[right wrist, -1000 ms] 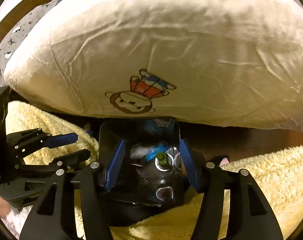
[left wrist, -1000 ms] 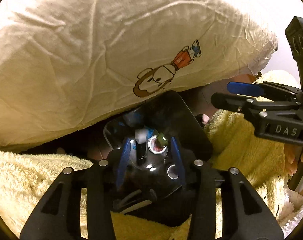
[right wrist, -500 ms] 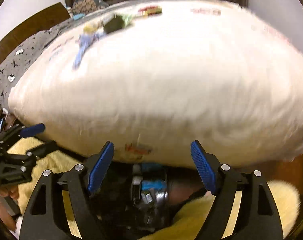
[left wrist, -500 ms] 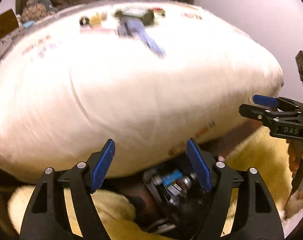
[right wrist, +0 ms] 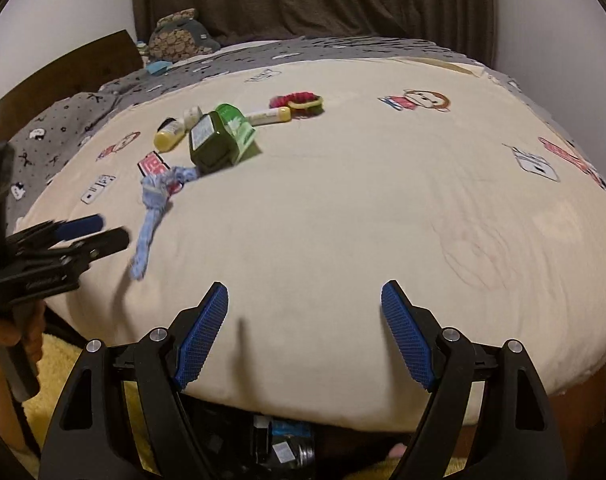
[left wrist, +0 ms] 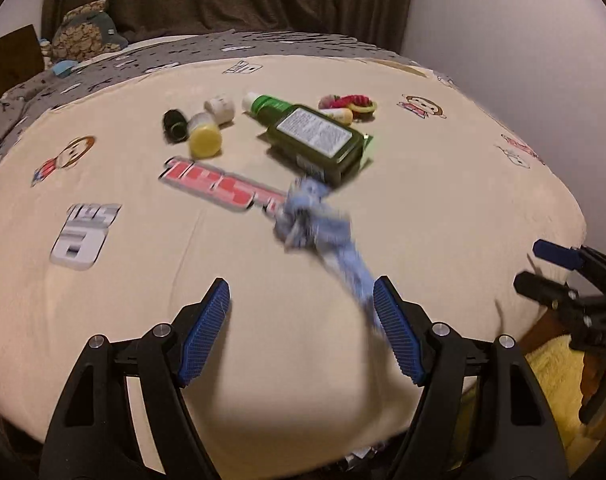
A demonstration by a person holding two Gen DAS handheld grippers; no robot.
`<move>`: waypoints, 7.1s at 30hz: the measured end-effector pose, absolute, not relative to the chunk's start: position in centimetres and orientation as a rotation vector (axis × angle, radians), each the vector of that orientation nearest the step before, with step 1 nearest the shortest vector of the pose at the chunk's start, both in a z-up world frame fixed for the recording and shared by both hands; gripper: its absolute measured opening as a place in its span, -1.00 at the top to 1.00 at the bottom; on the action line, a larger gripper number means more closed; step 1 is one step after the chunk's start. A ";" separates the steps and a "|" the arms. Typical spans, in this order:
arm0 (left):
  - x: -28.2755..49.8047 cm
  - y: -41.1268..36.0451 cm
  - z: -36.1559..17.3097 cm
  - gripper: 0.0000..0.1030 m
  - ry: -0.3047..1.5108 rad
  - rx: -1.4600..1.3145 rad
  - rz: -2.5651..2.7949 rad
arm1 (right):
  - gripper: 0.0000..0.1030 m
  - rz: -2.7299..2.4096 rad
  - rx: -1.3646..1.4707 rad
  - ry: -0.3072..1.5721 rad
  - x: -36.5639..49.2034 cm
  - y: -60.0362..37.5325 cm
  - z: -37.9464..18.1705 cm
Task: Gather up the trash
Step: 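Grasp the blue-white cloth with left tool while right tool grasps large green bottle, then carry cloth with left tool and bottle with right tool down into the bin, then open both tools over the bin and raise them back above the bed, then grasp the yellow bottle with left tool while right tool grasps green daisy tube, then lower yellow bottle with left tool and green tube with right tool into bin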
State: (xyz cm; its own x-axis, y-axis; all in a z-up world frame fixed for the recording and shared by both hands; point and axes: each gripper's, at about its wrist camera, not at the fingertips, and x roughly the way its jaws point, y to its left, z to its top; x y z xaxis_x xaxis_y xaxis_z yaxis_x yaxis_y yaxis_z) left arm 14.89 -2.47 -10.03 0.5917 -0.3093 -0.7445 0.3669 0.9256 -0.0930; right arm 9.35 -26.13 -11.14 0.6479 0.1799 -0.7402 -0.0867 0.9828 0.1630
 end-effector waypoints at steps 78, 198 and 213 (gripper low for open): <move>2.3 -3.0 -10.5 0.55 0.858 0.114 -0.505 | -0.04 0.297 0.031 0.854 -0.5 -25.3 -10.9; 28.4 1.2 -10.4 0.44 0.905 0.076 -0.211 | 0.36 0.362 -0.100 0.908 23.1 -16.8 -11.4; 13.4 -1.2 -9.8 0.44 0.868 0.085 -0.369 | 0.81 0.345 -0.053 0.861 11.3 -21.7 -10.5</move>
State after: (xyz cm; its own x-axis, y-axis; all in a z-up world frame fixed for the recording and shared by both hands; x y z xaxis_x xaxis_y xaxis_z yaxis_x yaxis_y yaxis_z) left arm 13.40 -1.21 -9.75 0.5876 -0.2822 -0.7584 0.3506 0.9335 -0.0757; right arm 11.25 -21.67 -10.48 0.5998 0.2762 -0.7509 -0.3188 0.9433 0.0923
